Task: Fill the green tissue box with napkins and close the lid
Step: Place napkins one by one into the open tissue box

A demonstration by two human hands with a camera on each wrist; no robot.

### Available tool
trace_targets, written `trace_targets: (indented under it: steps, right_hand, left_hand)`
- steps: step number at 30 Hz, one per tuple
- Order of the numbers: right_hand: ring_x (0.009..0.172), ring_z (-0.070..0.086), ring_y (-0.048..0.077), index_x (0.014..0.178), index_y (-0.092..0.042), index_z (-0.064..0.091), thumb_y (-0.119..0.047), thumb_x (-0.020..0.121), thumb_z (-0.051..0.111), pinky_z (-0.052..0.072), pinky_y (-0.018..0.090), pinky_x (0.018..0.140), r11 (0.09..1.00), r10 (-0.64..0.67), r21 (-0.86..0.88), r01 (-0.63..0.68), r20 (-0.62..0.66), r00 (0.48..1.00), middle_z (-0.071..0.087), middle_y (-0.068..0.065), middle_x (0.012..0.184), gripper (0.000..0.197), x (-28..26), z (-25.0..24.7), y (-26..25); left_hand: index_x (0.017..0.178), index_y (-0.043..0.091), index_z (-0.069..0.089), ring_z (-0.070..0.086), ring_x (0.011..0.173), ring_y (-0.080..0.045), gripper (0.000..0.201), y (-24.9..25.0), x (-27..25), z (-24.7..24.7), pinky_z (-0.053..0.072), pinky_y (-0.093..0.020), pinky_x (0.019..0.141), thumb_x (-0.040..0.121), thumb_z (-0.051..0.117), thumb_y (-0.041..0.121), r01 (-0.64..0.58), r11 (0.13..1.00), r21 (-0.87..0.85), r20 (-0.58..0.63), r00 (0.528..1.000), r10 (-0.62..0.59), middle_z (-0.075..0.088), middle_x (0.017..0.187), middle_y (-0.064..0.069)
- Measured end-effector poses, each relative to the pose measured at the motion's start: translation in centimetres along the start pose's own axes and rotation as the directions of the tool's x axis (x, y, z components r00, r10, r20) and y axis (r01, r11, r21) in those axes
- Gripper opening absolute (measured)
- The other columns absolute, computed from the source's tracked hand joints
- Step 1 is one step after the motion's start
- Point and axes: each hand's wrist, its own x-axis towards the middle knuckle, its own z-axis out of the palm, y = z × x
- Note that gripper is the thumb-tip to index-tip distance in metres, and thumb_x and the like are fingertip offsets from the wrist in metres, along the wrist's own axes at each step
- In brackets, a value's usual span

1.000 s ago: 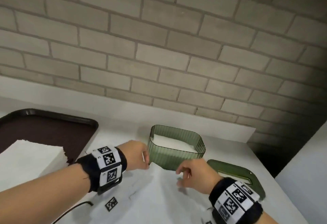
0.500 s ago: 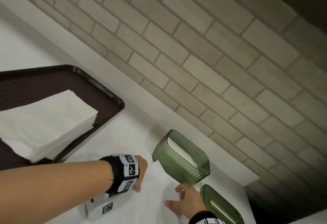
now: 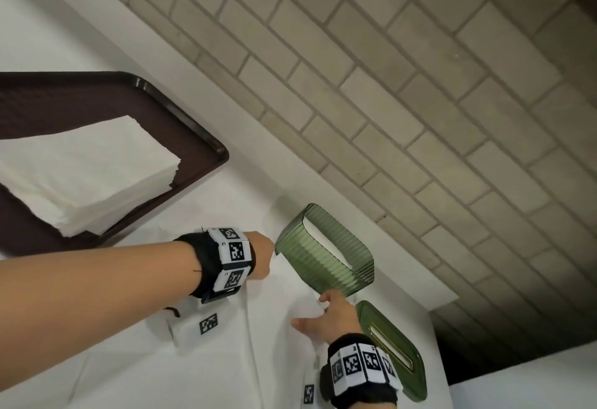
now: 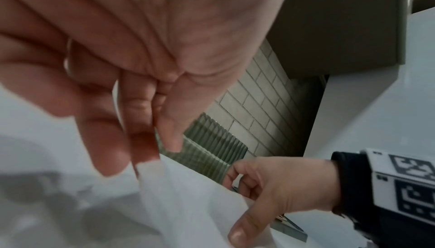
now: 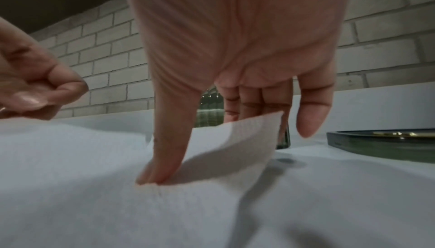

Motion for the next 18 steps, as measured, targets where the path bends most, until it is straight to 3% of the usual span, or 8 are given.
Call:
trace_targets:
  steps: [3, 6, 8, 10, 12, 15, 18]
  right_hand:
    - [0.092, 0.054, 0.012, 0.103, -0.025, 0.051, -0.036, 0.069, 0.079, 0.043, 0.020, 0.076, 0.998, -0.044, 0.036, 0.045, -0.014, 0.999, 0.051, -0.004, 0.103, 0.046, 0.0, -0.4, 0.6]
    - [0.090, 0.051, 0.009, 0.104, -0.020, 0.058, -0.019, 0.078, 0.075, 0.043, 0.019, 0.077, 0.990, -0.104, 0.099, 0.103, -0.004, 0.995, 0.055, -0.007, 0.092, 0.031, 0.3, -0.9, 1.4]
    - [0.085, 0.051, 0.010, 0.097, -0.021, 0.058, -0.015, 0.078, 0.074, 0.051, 0.025, 0.083, 0.978, -0.135, 0.157, 0.135, -0.011, 0.991, 0.049, -0.012, 0.079, 0.026, 0.3, -1.2, 1.9]
    - [0.084, 0.056, 0.013, 0.088, -0.023, 0.060, -0.017, 0.077, 0.075, 0.054, 0.032, 0.086, 0.960, -0.166, 0.216, 0.176, -0.063, 0.984, 0.053, -0.012, 0.078, 0.020, 0.2, -1.7, 2.1]
    - [0.080, 0.062, 0.014, 0.079, -0.026, 0.065, -0.021, 0.078, 0.074, 0.057, 0.033, 0.080, 0.931, -0.196, 0.284, 0.229, -0.141, 0.971, 0.063, -0.008, 0.079, 0.011, 0.2, -2.4, 2.2]
    - [0.078, 0.064, 0.017, 0.077, -0.027, 0.069, -0.026, 0.080, 0.073, 0.056, 0.035, 0.077, 0.866, -0.223, 0.394, 0.308, -0.247, 0.943, 0.069, -0.005, 0.079, 0.004, 0.3, -3.7, 2.5]
    - [0.080, 0.065, 0.022, 0.082, -0.023, 0.071, -0.026, 0.083, 0.070, 0.052, 0.038, 0.078, 0.784, -0.207, 0.523, 0.336, -0.290, 0.935, 0.072, 0.000, 0.082, 0.003, 0.5, -5.0, 3.0]
  left_hand:
    - [0.090, 0.011, 0.057, 0.050, 0.084, -0.019, 0.013, -0.1, 0.2, 0.1, 0.038, -0.026, 0.070, 0.089, 0.054, 0.024, 0.008, 0.999, -0.046, 0.005, 1.000, -0.007, 0.055, 0.094, -0.003]
    - [0.112, 0.010, 0.064, 0.060, 0.095, -0.017, 0.042, 0.1, 0.2, 0.1, 0.045, -0.025, 0.075, 0.081, 0.067, 0.038, 0.059, 0.996, -0.069, 0.077, 0.996, -0.053, 0.065, 0.113, -0.002]
    - [0.118, 0.010, 0.060, 0.058, 0.089, -0.017, 0.051, 0.5, 0.1, 0.0, 0.044, -0.022, 0.064, 0.077, 0.072, 0.038, 0.072, 0.995, -0.065, 0.110, 0.992, -0.065, 0.064, 0.112, -0.001]
    - [0.120, 0.009, 0.057, 0.053, 0.077, -0.018, 0.055, 0.8, 0.0, 0.2, 0.043, -0.022, 0.063, 0.075, 0.076, 0.033, 0.086, 0.994, -0.065, 0.130, 0.989, -0.077, 0.059, 0.104, -0.002]
    - [0.116, 0.008, 0.057, 0.052, 0.070, -0.017, 0.054, 0.7, 0.1, 0.6, 0.043, -0.018, 0.065, 0.072, 0.079, 0.029, 0.076, 0.996, -0.055, 0.162, 0.985, -0.066, 0.060, 0.103, -0.003]
    - [0.108, 0.004, 0.063, 0.055, 0.069, -0.015, 0.045, 0.3, 0.4, 1.0, 0.039, -0.006, 0.039, 0.070, 0.081, 0.021, 0.052, 0.996, -0.072, 0.218, 0.975, -0.035, 0.067, 0.113, -0.011]
    - [0.110, 0.003, 0.064, 0.063, 0.074, -0.019, 0.044, 0.3, 0.2, 0.8, 0.040, -0.006, 0.037, 0.070, 0.081, 0.013, 0.032, 0.997, -0.076, 0.223, 0.975, -0.015, 0.067, 0.114, -0.013]
